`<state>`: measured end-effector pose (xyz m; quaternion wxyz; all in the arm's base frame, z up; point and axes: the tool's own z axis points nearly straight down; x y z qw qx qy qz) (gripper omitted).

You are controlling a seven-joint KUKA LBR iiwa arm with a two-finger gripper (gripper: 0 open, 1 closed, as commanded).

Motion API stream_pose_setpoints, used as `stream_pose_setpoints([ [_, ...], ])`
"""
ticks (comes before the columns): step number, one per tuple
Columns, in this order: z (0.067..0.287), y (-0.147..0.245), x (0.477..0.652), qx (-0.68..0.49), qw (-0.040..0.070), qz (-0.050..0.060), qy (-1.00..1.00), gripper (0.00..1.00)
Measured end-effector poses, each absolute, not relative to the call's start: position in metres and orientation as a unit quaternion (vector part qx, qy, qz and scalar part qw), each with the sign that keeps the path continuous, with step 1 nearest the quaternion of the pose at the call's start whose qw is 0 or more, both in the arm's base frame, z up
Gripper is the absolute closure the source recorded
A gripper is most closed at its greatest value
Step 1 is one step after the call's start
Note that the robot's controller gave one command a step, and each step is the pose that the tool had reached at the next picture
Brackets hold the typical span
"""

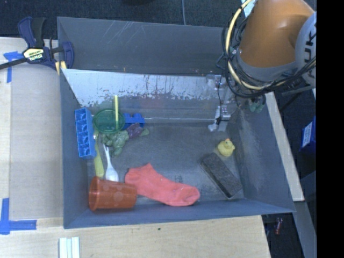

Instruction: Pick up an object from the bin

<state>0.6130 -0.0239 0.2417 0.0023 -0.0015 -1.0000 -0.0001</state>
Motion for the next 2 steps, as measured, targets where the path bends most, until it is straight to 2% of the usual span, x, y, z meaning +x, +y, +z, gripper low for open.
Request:
stream_pose_setpoints([
  [1,0.247,-0.024,0.614,-0.001,-0.002,0.000,-1.000,0.00],
  [2,0.161,-0.060,0.586,-0.042,-0.004,0.000,-0.999,0.00],
])
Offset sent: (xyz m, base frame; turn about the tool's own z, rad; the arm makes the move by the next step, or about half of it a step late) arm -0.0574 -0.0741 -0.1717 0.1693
